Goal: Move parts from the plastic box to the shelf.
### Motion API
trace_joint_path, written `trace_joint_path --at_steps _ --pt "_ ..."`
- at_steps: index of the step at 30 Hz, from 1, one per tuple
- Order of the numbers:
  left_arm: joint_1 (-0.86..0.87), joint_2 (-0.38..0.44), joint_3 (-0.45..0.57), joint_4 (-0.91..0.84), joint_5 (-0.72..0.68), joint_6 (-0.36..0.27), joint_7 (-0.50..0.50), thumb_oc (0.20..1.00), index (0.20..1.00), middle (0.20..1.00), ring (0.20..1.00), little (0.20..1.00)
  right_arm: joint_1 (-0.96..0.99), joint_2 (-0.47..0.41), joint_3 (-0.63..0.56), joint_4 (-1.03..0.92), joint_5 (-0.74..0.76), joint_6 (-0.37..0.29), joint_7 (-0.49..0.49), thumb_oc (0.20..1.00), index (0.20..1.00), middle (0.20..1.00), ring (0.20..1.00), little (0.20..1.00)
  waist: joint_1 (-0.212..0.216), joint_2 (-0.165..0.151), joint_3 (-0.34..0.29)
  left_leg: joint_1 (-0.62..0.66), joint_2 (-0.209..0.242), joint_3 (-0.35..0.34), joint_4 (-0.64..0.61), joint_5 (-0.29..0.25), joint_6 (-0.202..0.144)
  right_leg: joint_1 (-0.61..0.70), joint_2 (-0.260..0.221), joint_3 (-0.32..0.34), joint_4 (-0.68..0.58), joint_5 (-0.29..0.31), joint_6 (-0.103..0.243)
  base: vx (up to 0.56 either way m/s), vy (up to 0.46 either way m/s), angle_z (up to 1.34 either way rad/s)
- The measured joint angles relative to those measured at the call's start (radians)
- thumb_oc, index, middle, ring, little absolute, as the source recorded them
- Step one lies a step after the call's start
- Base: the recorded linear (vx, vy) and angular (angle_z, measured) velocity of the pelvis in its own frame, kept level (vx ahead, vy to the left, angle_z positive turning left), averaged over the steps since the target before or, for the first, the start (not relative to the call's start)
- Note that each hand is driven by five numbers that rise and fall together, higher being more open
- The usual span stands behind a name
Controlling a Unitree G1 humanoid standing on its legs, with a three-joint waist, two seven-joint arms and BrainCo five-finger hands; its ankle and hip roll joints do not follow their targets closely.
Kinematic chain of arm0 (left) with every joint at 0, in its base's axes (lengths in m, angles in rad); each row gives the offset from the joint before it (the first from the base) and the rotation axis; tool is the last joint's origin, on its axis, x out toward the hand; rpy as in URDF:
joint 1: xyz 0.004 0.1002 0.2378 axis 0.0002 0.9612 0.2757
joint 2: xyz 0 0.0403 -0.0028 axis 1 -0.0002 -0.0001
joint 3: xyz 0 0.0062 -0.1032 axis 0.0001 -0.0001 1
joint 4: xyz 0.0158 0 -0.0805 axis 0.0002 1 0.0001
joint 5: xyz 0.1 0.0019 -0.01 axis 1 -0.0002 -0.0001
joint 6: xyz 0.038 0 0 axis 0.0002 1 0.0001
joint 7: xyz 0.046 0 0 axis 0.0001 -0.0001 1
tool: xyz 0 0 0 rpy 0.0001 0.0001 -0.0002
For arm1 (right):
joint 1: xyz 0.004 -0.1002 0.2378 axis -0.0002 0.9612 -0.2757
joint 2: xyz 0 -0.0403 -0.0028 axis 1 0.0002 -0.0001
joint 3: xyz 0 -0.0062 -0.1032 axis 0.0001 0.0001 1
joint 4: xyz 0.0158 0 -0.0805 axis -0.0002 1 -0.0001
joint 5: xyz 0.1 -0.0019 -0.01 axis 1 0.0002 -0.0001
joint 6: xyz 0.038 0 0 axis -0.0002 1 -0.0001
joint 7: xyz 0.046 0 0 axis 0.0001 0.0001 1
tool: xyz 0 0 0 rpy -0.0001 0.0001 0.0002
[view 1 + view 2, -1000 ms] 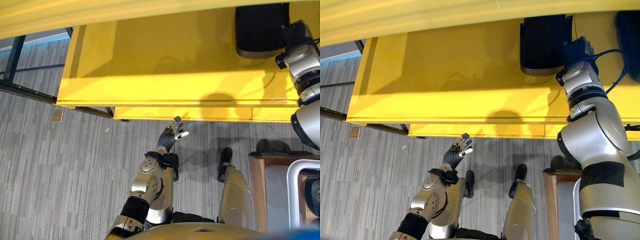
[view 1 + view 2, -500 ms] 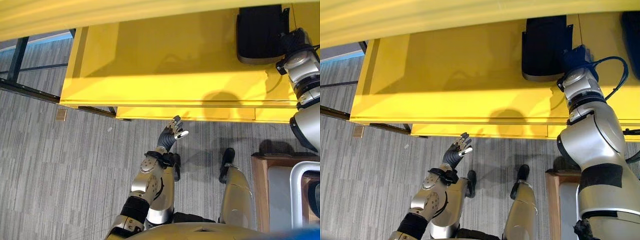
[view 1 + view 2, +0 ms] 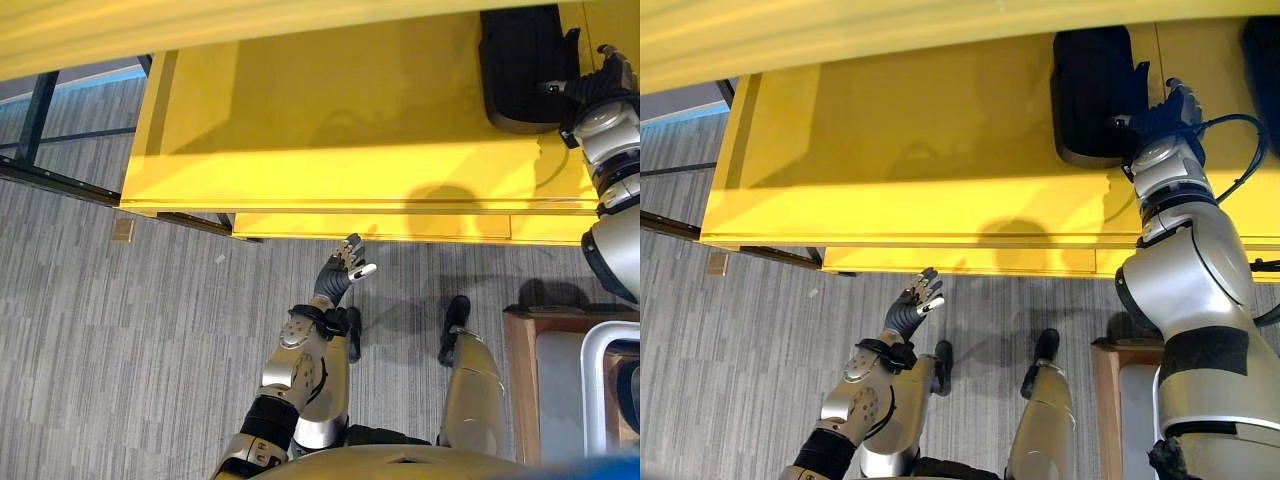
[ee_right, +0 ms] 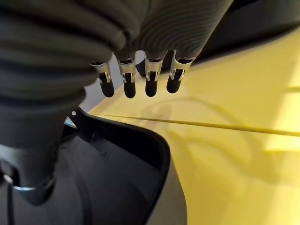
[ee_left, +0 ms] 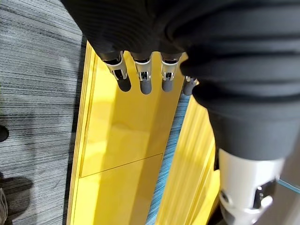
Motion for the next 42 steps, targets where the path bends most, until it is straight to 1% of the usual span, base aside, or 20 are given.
trace_joint_path --at_steps 6,8,10,11,14,16,18,20,23,25,27,28,29,31,32,35,38,39,40,42 --pt "-0.005 0.001 0.000 -0.001 0.000 0.000 0.000 1.000 1.000 1.000 1.000 1.000 -0.052 0.002 0.010 -0.048 0.006 -0.009 -0.008 1.000 1.000 1.000 1.000 1.000 -0.014 -0.001 0.000 0.001 0.001 0.000 0.000 0.000 0.000 0.000 0.002 0.000 0.001 0.003 0.002 0.00 0.000 0.00" --pt "-0.005 0.002 0.000 -0.003 0.000 -0.001 0.001 1.000 1.000 1.000 1.000 1.000 -0.056 0.003 0.010 -0.140 0.006 -0.015 -0.013 1.000 1.000 1.000 1.000 1.000 -0.019 -0.002 0.001 0.003 0.002 0.001 0.002 0.000 0.000 0.003 0.002 0.001 0.001 0.009 0.005 0.00 0.000 0.00" --pt "-0.005 0.011 0.002 -0.018 0.001 -0.002 0.002 1.000 1.000 1.000 1.000 1.000 -0.064 0.012 0.117 -0.221 -0.005 -0.011 -0.040 1.000 1.000 1.000 1.000 1.000 -0.030 -0.005 0.003 0.003 0.004 0.004 0.005 -0.001 -0.001 0.005 0.006 0.003 -0.007 0.016 0.005 -0.02 -0.003 -0.06" --pt "-0.003 0.016 0.005 -0.027 0.001 -0.002 0.002 1.000 1.000 1.000 1.000 1.000 -0.067 0.016 0.126 -0.280 -0.007 -0.019 -0.043 1.000 1.000 1.000 1.000 1.000 -0.037 -0.006 0.004 0.000 0.008 0.004 0.005 -0.001 -0.001 0.006 0.011 0.005 -0.020 0.020 0.002 -0.01 -0.005 -0.08" --pt "0.001 0.030 0.008 -0.046 0.002 -0.005 0.007 1.000 1.000 1.000 1.000 1.000 -0.096 0.056 0.137 -0.358 -0.024 -0.020 -0.058 1.000 1.000 1.000 1.000 1.000 -0.055 -0.009 0.006 0.001 0.017 0.005 0.010 -0.002 -0.002 0.019 0.021 0.004 -0.041 0.028 -0.003 -0.01 -0.007 -0.05" --pt "0.004 0.035 0.009 -0.076 0.002 -0.008 0.023 1.000 1.000 1.000 1.000 1.000 -0.111 0.061 0.140 -0.438 -0.046 -0.021 -0.076 1.000 1.000 1.000 1.000 1.000 -0.064 -0.017 0.009 0.003 0.018 0.005 0.013 -0.002 -0.003 0.024 0.024 0.005 -0.047 0.031 -0.002 0.00 0.000 0.00" --pt "0.005 0.038 0.016 -0.106 0.002 -0.017 0.034 1.000 1.000 1.000 1.000 1.000 -0.111 0.061 0.126 -0.568 -0.048 -0.008 -0.079 1.000 1.000 1.000 1.000 1.000 -0.085 -0.036 0.018 0.007 0.021 0.008 0.012 -0.003 -0.003 0.028 0.028 0.006 -0.052 0.031 0.003 -0.01 -0.034 -0.06" --pt "0.013 0.061 0.020 -0.109 0.002 -0.022 0.044 1.000 1.000 1.000 1.000 1.000 -0.075 0.063 0.060 -0.730 -0.081 0.003 -0.082 1.000 1.000 1.000 1.000 1.000 -0.096 -0.056 0.020 0.020 0.028 0.018 -0.001 -0.003 -0.003 0.037 0.037 0.012 -0.065 0.036 0.003 0.00 -0.034 -0.14" --pt "0.025 0.081 0.022 -0.111 0.002 -0.030 0.044 1.000 1.000 1.000 1.000 1.000 0.000 0.088 -0.018 -0.860 -0.104 0.032 -0.083 1.000 1.000 1.000 1.000 1.000 -0.105 -0.078 0.019 0.067 0.036 0.033 -0.020 -0.005 -0.008 0.068 0.048 0.021 -0.075 0.040 -0.005 -0.02 -0.023 -0.14" --pt "0.028 0.088 0.021 -0.111 0.002 -0.041 0.045 1.000 1.000 1.000 1.000 1.000 0.069 0.101 -0.084 -0.914 -0.123 0.055 -0.083 1.000 1.000 1.000 1.000 1.000 -0.111 -0.092 0.019 0.082 0.038 0.038 -0.027 -0.006 -0.009 0.080 0.050 0.023 -0.079 0.039 -0.006 -0.02 -0.029 -0.08" --pt "0.029 0.091 0.021 -0.112 0.002 -0.043 0.046 1.000 1.000 1.000 1.000 1.000 0.121 0.100 -0.110 -0.933 -0.124 0.085 -0.077 1.000 1.000 1.000 1.000 1.000 -0.118 -0.099 0.019 0.087 0.038 0.040 -0.036 -0.006 -0.011 0.083 0.050 0.024 -0.084 0.040 -0.005 -0.03 -0.037 -0.02" --pt "0.028 0.094 0.021 -0.113 0.002 -0.043 0.046 1.000 1.000 1.000 1.000 1.000 0.230 0.113 -0.215 -1.018 -0.127 0.097 -0.071 1.000 1.000 1.000 1.000 1.000 -0.116 -0.108 0.020 0.106 0.037 0.042 -0.046 -0.003 -0.015 0.097 0.052 0.024 -0.085 0.045 -0.001 0.00 0.000 0.00" --pt "0.047 0.100 0.029 -0.115 0.002 -0.044 0.046 1.000 1.000 1.000 1.000 1.000 0.381 0.146 -0.308 -1.119 -0.135 0.103 -0.074 1.000 1.000 1.000 1.000 1.000 -0.111 -0.120 0.018 0.137 0.037 0.045 -0.068 -0.001 -0.019 0.122 0.054 0.022 -0.088 0.044 -0.006 -0.01 -0.031 -0.11" --pt "0.064 0.109 0.044 -0.116 0.002 -0.045 0.052 1.000 1.000 1.000 1.000 1.000 0.506 0.162 -0.323 -1.146 -0.146 0.132 -0.053 1.000 1.000 1.000 1.000 1.000 -0.134 -0.129 0.017 0.160 0.035 0.061 -0.090 0.001 -0.019 0.133 0.056 0.034 -0.105 0.047 -0.002 -0.01 -0.028 -0.13" --pt "0.065 0.111 0.045 -0.118 0.002 -0.045 0.054 1.000 1.000 1.000 1.000 1.000 0.576 0.173 -0.368 -1.187 -0.154 0.131 -0.050 1.000 1.000 1.000 1.000 1.000 -0.134 -0.131 0.018 0.173 0.034 0.061 -0.098 0.004 -0.021 0.147 0.058 0.033 -0.112 0.051 -0.001 -0.03 -0.022 -0.05" --pt "0.093 0.113 0.061 -0.116 0.002 -0.044 0.063 1.000 1.000 1.000 1.000 1.000 0.816 0.217 -0.429 -1.277 -0.161 0.149 -0.027 1.000 1.000 1.000 1.000 1.000 -0.137 -0.145 0.019 0.255 0.035 0.074 -0.161 0.014 -0.029 0.213 0.069 0.037 -0.154 0.054 -0.003 0.01 -0.038 -0.11" --pt "0.126 0.105 0.075 -0.117 0.002 -0.042 0.059 1.000 1.000 1.000 1.000 1.000 1.017 0.274 -0.473 -1.388 -0.160 0.150 0.012 1.000 1.000 1.000 1.000 1.000 -0.138 -0.153 0.020 0.354 0.034 0.088 -0.257 0.049 -0.041 0.304 0.088 0.036 -0.238 0.085 -0.010 0.01 -0.048 -0.05" --pt "0.139 0.100 0.090 -0.123 0.002 -0.044 0.055 1.000 1.000 1.000 1.000 1.000 1.117 0.315 -0.531 -1.500 -0.160 0.149 0.030 1.000 1.000 1.000 1.000 1.000 -0.128 -0.155 0.019 0.407 0.034 0.087 -0.312 0.068 -0.046 0.354 0.095 0.028 -0.277 0.091 -0.013 0.05 -0.022 0.06" --pt "0.153 0.093 0.112 -0.126 0.002 -0.049 0.051 1.000 1.000 1.000 1.000 1.000 1.168 0.343 -0.525 -1.556 -0.159 0.145 0.047 1.000 1.000 1.000 1.000 1.000 -0.136 -0.167 0.018 0.461 0.036 0.088 -0.361 0.084 -0.054 0.402 0.103 0.022 -0.305 0.095 -0.015 0.07 -0.029 0.06" --pt "0.143 0.105 0.123 -0.128 0.002 -0.048 0.036 1.000 1.000 1.000 1.000 1.000 1.196 0.367 -0.547 -1.581 -0.159 0.140 0.073 1.000 1.000 1.000 1.000 1.000 -0.140 -0.181 0.011 0.510 0.038 0.088 -0.412 0.104 -0.059 0.444 0.112 0.021 -0.331 0.099 -0.013 0.07 0.017 0.09"
